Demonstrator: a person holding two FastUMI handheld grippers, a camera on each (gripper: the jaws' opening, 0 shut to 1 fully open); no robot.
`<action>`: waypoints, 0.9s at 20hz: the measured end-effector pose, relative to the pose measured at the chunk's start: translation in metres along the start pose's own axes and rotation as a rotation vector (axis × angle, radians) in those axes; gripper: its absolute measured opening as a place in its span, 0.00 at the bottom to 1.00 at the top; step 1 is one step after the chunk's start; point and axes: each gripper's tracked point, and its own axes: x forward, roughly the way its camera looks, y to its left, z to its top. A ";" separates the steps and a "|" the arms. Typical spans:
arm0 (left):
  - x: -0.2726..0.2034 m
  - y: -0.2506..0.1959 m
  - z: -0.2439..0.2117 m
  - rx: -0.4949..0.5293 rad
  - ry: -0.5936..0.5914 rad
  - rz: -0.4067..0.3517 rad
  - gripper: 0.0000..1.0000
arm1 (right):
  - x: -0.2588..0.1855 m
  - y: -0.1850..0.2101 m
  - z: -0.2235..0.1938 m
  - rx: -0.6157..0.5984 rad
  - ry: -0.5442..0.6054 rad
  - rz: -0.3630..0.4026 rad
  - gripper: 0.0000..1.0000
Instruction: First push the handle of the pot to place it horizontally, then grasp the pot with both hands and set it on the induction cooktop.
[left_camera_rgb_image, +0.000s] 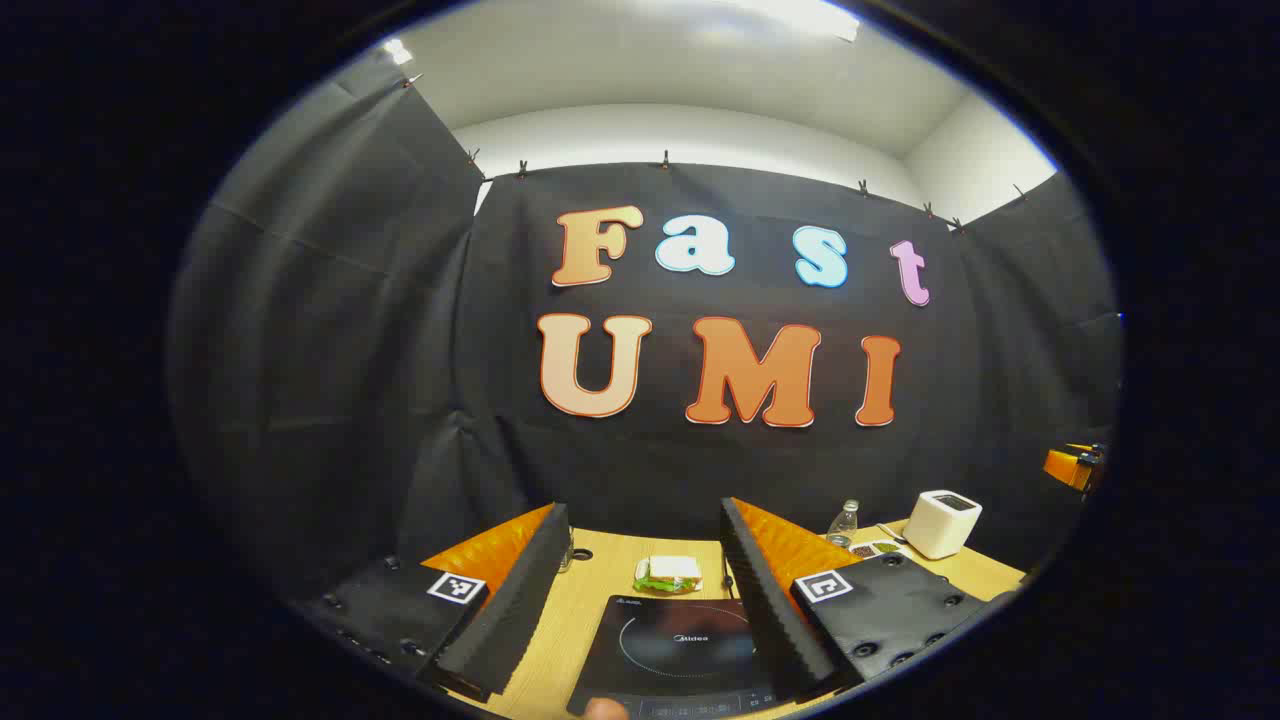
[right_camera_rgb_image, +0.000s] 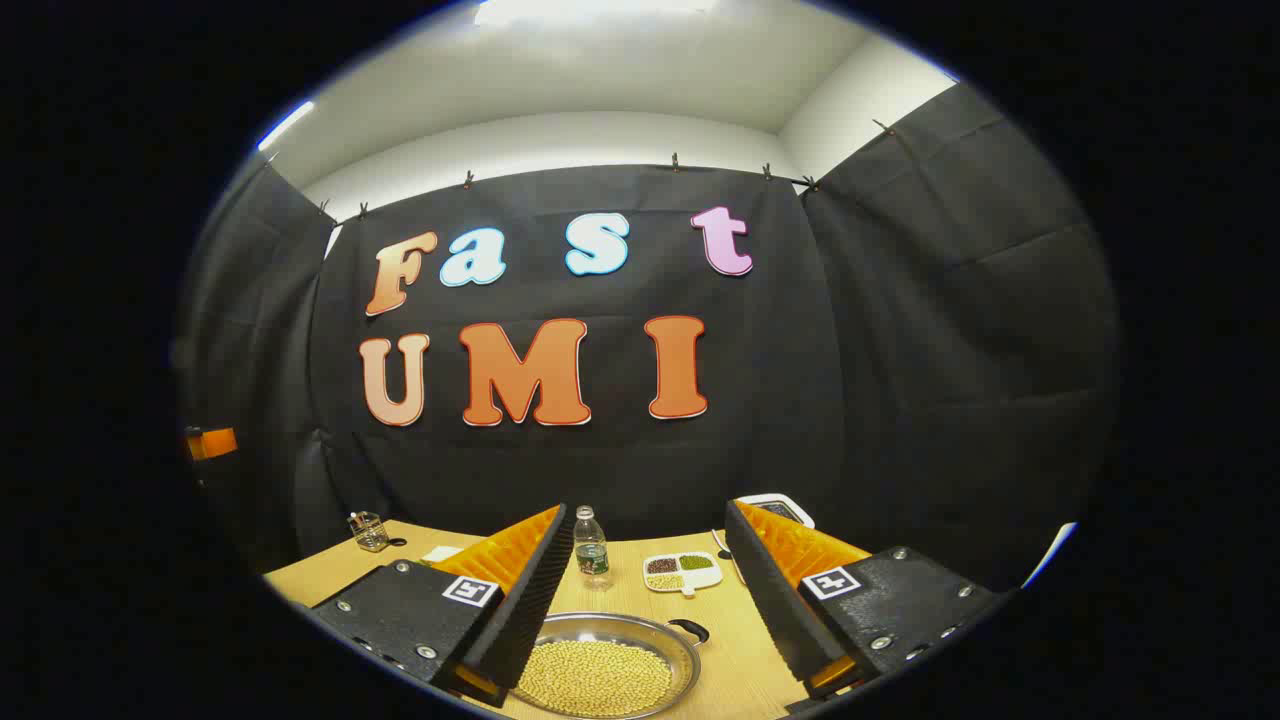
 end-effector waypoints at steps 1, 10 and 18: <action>0.000 -0.001 0.000 0.000 0.000 0.002 0.97 | 0.000 0.000 0.000 -0.006 0.000 0.001 0.95; -0.007 -0.011 -0.002 0.008 0.007 -0.006 0.97 | -0.001 0.013 -0.011 -0.014 0.020 0.035 0.95; -0.017 -0.021 -0.006 -0.012 0.007 -0.026 0.97 | -0.005 0.021 -0.015 -0.012 0.019 0.054 0.95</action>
